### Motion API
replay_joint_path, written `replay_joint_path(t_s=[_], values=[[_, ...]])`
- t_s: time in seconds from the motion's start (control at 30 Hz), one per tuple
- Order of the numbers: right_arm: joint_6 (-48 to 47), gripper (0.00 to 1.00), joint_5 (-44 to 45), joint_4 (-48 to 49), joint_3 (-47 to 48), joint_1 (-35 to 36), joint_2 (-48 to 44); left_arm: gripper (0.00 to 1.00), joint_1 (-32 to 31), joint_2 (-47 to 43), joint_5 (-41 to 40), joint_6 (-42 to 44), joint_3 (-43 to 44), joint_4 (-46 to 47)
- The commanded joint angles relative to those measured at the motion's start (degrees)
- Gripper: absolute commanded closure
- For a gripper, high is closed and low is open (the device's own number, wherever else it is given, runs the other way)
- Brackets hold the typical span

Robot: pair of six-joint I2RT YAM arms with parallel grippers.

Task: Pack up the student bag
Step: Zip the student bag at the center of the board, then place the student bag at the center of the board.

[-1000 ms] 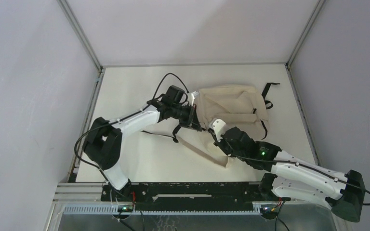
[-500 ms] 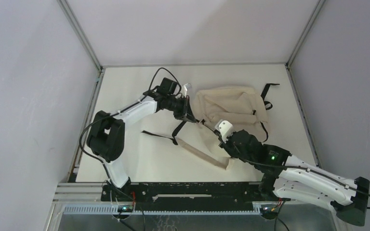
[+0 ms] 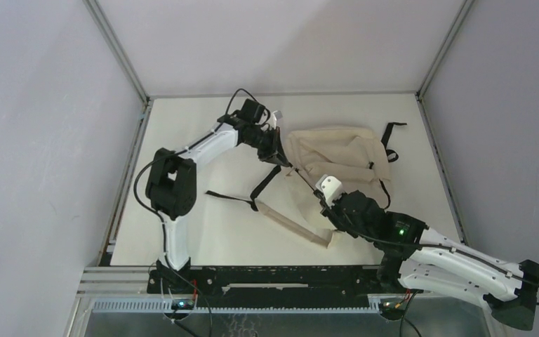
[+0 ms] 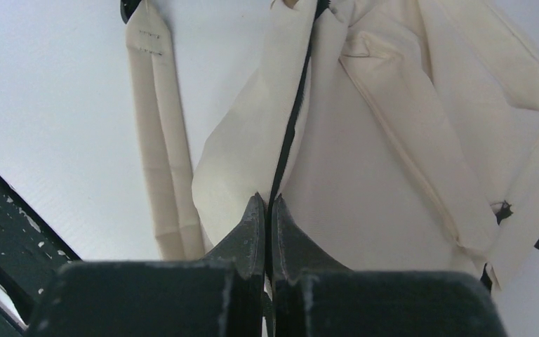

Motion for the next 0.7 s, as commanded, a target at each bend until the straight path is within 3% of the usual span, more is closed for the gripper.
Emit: replay_joint_path(t_s=[0.0, 0.17, 0.2, 0.23, 0.27, 0.33, 0.37, 0.4, 0.43, 0.53, 0.67], values=[[3.2, 1.00, -2.5, -0.3, 3.5, 2.3, 0.2, 1.00, 6.3, 3.9, -18.3, 1.7, 11.3, 3.8], [4.5, 1.00, -0.5, 14.5, 0.8, 1.9, 5.4, 0.96, 6.2, 8.3, -15.5, 2.3, 23.3, -3.3], [4.1, 1.00, -1.6, 18.9, 0.3, 0.9, 7.1, 0.84, 6.2, 7.7, -15.0, 2.3, 23.8, -3.5], [4.1, 1.00, -3.0, 23.3, 0.0, -0.7, 9.0, 0.59, 5.9, 6.9, -15.1, 2.4, 24.2, -3.9], [4.4, 0.92, -4.7, 27.3, 0.0, -3.6, 11.6, 0.41, 5.8, 5.8, -15.7, 2.5, 24.9, -4.4], [7.4, 0.67, -8.8, 34.7, 0.9, -11.4, 17.2, 0.09, 5.3, 2.7, -19.3, 2.9, 26.5, -6.6], [10.5, 0.56, -11.7, 36.1, 2.4, -16.2, 20.3, 0.01, 5.0, 1.0, -20.7, 3.4, 27.3, -7.6], [13.1, 0.40, -17.7, 36.1, 4.6, -20.6, 23.1, 0.00, 4.8, -1.2, -21.8, 4.0, 27.9, -8.6], [15.1, 0.32, -20.2, 35.0, 7.5, -24.2, 26.0, 0.00, 4.8, -3.4, -23.2, 4.6, 28.3, -9.6], [17.5, 0.20, -22.3, 25.5, 17.9, -28.4, 31.3, 0.00, 4.7, -11.8, -27.8, 6.5, 27.1, -12.0], [17.5, 0.02, -13.9, 18.8, 24.5, -28.7, 29.7, 0.00, 4.8, -25.5, -33.0, 9.3, 17.8, -11.2]])
